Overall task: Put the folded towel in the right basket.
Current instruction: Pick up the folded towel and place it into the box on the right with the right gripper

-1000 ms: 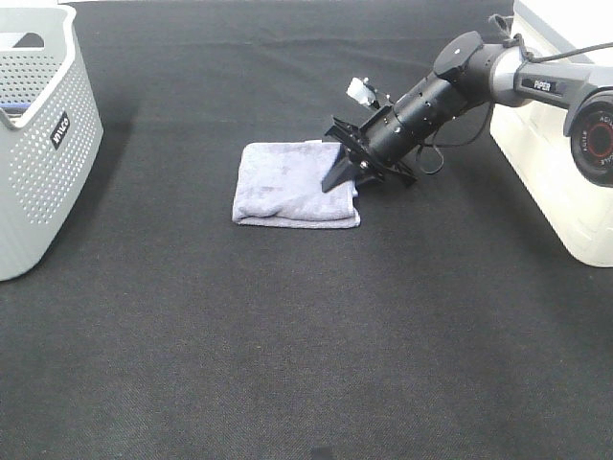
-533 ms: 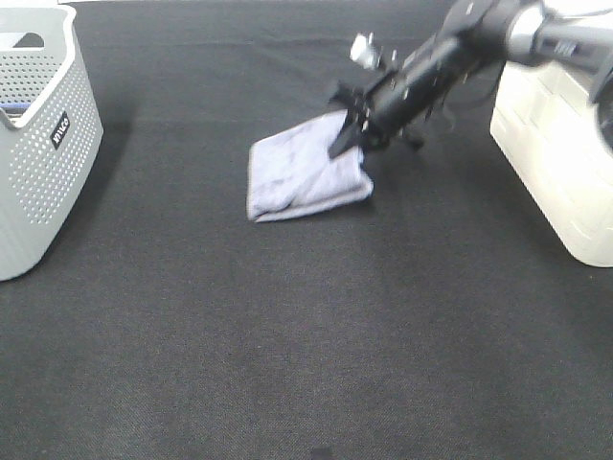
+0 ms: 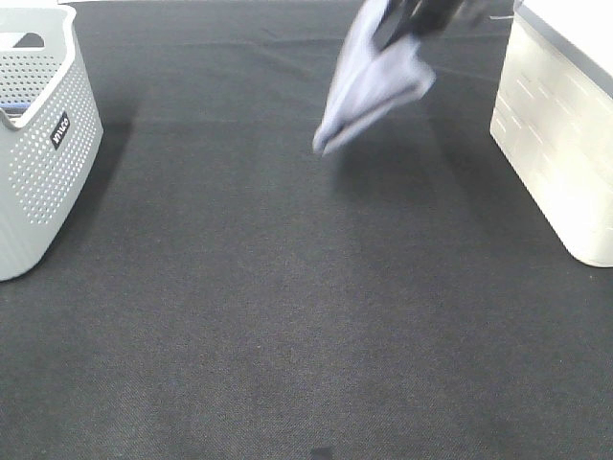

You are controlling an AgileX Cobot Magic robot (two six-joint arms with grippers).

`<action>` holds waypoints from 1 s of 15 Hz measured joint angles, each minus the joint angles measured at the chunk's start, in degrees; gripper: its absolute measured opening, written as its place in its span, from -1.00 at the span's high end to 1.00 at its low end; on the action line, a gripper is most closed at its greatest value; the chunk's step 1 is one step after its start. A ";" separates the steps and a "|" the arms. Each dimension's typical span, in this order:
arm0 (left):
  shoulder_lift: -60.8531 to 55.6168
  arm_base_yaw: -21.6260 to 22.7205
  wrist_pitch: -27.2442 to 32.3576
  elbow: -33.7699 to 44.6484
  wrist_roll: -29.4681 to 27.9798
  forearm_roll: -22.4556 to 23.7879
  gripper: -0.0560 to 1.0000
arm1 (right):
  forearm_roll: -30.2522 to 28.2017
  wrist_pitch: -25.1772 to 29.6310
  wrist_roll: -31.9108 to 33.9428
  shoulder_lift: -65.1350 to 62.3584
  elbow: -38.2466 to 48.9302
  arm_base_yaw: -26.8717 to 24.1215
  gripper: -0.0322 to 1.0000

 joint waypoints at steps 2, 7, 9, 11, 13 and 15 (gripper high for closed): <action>0.00 0.00 0.00 0.00 0.00 0.00 -0.94 | -5.39 1.15 0.00 -4.93 0.00 0.00 0.79; 0.00 0.00 0.00 0.00 0.00 0.00 -0.94 | -14.95 2.18 0.46 -13.35 0.00 -4.07 0.79; 0.00 0.00 0.00 0.00 0.00 0.00 -0.94 | -15.36 2.18 0.86 -14.21 0.00 -10.14 0.79; 0.00 0.00 0.00 0.00 0.00 0.00 -0.94 | -15.58 2.18 1.78 -14.21 0.00 -15.24 0.79; 0.00 0.00 0.00 0.00 0.00 0.00 -0.94 | -15.70 2.18 1.83 -14.21 0.00 -20.00 0.79; 0.00 0.00 0.00 0.00 0.00 0.00 -0.94 | -15.76 2.18 1.89 -14.21 0.00 -24.12 0.79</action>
